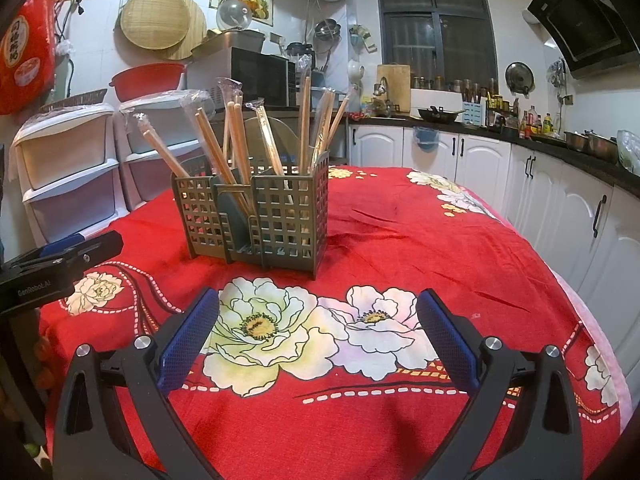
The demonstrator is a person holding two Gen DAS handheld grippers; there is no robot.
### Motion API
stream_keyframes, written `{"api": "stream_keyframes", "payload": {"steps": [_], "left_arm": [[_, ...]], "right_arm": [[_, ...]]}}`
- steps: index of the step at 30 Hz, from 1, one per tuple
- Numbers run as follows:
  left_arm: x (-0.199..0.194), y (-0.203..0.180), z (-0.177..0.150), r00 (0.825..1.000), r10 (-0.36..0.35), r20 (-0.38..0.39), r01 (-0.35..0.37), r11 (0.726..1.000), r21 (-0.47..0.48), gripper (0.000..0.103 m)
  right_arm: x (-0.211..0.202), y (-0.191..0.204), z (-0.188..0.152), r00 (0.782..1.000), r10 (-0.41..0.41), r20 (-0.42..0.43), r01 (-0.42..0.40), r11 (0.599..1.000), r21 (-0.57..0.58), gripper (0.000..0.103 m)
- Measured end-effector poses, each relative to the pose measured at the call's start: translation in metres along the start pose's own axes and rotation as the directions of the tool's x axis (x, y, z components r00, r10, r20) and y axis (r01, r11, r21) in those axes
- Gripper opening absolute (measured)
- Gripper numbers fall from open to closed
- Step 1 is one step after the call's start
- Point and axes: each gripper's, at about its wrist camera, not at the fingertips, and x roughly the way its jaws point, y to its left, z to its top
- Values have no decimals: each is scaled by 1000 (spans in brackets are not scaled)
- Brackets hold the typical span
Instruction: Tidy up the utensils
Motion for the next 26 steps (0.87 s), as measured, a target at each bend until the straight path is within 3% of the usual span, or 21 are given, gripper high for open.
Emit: {"api": "stream_keyframes", "payload": {"steps": [10,19,26], "left_arm": [[6,4,2,998,-48,-31,47,999,-25,92],[2,12,12,996,-36,-81,33,998,-46,92],[11,47,33,992,69,-109,-76,995,-66,92]], "right_arm": [[3,1,0,1000,-11,-11,11,1000,1,96],[9,-11,11,997,-36,-64,38,999,28,96],[29,-53,32,982,-105,-154,115,992,56,96]]}}
